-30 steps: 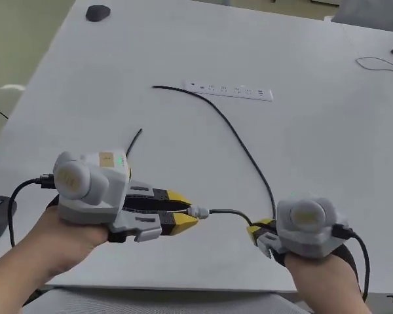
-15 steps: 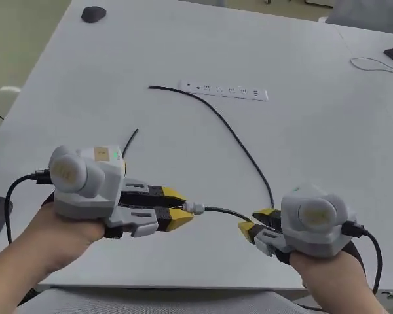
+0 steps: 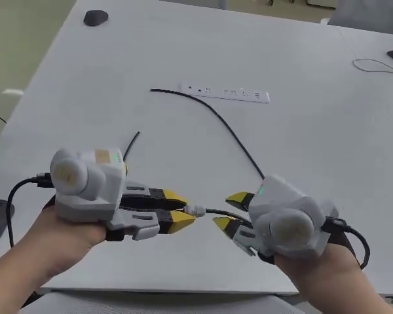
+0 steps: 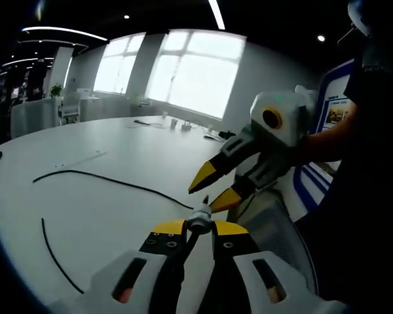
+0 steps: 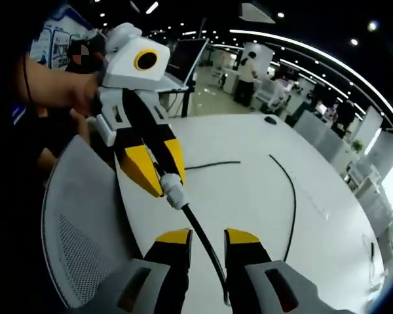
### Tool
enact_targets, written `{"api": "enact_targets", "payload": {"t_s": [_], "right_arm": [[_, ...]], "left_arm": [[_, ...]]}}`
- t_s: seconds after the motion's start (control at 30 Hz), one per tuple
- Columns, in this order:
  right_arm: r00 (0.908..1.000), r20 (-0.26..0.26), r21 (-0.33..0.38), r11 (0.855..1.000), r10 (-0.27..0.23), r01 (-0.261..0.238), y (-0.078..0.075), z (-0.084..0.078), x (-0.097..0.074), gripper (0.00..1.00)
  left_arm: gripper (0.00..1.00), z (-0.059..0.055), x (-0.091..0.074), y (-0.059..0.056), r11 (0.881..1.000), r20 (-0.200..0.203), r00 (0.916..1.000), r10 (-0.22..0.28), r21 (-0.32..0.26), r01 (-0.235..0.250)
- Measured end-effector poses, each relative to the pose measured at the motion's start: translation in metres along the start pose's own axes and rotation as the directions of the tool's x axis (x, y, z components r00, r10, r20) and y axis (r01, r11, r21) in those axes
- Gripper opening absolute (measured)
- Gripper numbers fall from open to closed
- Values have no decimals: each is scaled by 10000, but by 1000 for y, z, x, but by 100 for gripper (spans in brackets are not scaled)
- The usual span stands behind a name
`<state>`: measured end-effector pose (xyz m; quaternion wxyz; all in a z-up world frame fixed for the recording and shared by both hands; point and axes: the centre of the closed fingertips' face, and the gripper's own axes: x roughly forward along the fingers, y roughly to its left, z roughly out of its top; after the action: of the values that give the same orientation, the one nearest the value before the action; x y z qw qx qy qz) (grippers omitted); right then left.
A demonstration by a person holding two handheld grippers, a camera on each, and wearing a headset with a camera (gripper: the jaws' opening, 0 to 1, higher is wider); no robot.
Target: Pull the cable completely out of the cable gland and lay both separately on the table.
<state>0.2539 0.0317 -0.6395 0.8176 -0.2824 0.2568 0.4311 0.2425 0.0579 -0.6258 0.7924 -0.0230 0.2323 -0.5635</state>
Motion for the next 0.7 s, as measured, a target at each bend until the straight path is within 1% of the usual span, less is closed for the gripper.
{"api": "enact_targets", "payload": {"t_s": [0.13,0.17,0.2,0.23,0.3,0.4,0.43,0.5,0.7], "right_arm": [[10000,-68,-346,9994,60,-63,5,6,0,8],[9998,-99,-450,9988,180,-185,8,7,1,7],[9997,-147,-493,9985,216,-223,10,7,2,8],[9995,-219,-680,9974,224,-238,11,6,3,8],[9995,-204,-837,9961,254,-270,12,7,3,7],[9997,-140,-878,9960,176,-188,10,9,3,5],[9997,-224,-903,9959,52,-72,8,8,3,3],[9998,-153,-1039,9946,-92,76,7,8,3,3],[9997,-212,-825,9966,-95,78,7,5,2,2]], "left_arm": [[15,1,0,1,10000,11,10000,29,35,-29],[15,2,1,1,10000,0,10000,19,35,-19],[15,2,1,0,10000,-25,10000,21,60,-21],[15,2,1,0,9999,-51,10000,27,116,-26],[15,3,2,0,9999,-58,10000,-13,132,14],[15,4,4,-1,9997,-98,9999,-40,221,42],[15,4,5,-1,9997,-123,9999,-61,238,64],[15,5,4,0,9997,-87,9999,-50,235,52],[15,3,6,0,9988,-214,9997,-73,472,83]]}}
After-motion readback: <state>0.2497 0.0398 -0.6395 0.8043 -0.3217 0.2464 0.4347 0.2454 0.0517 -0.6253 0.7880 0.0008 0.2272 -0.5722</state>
